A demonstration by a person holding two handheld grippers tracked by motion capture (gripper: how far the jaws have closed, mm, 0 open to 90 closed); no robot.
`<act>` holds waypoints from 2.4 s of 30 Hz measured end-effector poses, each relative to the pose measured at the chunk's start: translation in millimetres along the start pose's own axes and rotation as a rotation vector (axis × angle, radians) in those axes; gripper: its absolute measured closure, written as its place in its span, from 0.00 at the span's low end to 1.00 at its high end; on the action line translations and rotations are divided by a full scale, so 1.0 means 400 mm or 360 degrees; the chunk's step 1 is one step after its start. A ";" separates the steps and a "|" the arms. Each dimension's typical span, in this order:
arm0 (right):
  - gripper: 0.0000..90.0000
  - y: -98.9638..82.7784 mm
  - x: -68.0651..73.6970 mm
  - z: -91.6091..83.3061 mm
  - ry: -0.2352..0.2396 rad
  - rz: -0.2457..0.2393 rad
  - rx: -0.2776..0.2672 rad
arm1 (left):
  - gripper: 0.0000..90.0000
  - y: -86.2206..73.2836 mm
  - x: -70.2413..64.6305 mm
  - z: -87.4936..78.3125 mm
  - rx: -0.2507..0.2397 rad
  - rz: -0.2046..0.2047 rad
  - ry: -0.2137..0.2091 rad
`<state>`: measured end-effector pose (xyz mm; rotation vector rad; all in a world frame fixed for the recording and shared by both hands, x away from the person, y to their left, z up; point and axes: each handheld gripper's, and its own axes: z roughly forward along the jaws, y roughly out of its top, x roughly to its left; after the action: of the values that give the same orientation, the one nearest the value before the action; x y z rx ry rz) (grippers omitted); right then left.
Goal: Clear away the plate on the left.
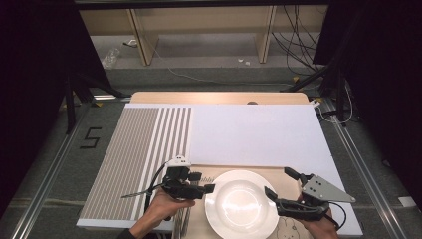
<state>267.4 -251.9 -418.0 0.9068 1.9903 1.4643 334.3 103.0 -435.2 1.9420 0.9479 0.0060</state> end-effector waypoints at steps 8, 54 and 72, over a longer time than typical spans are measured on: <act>0.17 0.000 0.000 0.000 0.0001 0.0003 0.0001 | 0.27 -0.002 -0.009 -0.029 -0.0188 0.0109 0.0015; 0.17 0.000 -0.002 -0.001 0.0029 0.0037 0.0004 | 0.20 -0.049 0.037 -0.151 -0.0595 0.0274 0.0128; 0.17 0.000 -0.003 0.000 0.0030 0.0047 -0.0009 | 0.20 -0.061 0.047 -0.163 -0.0620 0.0224 0.0143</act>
<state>268.1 -252.8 -417.8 0.9270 1.9935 1.4993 308.5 169.5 -423.8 1.6506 0.7979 0.3378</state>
